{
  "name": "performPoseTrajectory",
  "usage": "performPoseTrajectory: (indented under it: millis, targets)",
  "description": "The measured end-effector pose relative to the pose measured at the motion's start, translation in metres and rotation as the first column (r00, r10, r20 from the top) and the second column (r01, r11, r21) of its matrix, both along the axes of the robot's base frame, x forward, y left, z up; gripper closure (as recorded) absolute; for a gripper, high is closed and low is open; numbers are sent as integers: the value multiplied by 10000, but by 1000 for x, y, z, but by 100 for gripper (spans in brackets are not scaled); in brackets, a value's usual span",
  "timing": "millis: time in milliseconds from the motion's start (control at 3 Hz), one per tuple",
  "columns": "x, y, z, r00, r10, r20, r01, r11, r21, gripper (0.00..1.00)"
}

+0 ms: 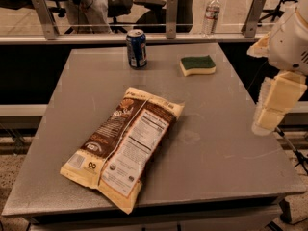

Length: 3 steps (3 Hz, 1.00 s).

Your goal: Move brown chip bag near pepsi can

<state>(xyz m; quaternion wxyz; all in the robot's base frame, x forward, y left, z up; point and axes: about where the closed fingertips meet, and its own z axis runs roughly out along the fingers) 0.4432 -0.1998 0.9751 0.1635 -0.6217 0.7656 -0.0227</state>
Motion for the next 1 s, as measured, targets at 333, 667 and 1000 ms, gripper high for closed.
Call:
performPoseTrajectory:
  millis: [333, 667, 1000]
  targets:
    - [17, 29, -10, 9976, 694, -82, -694, 9976, 52, 0]
    - [33, 56, -21, 9905, 1369, -118, -1369, 9906, 35, 0]
    - [47, 82, -36, 9756, 2180, -275, -2183, 9758, -96, 0]
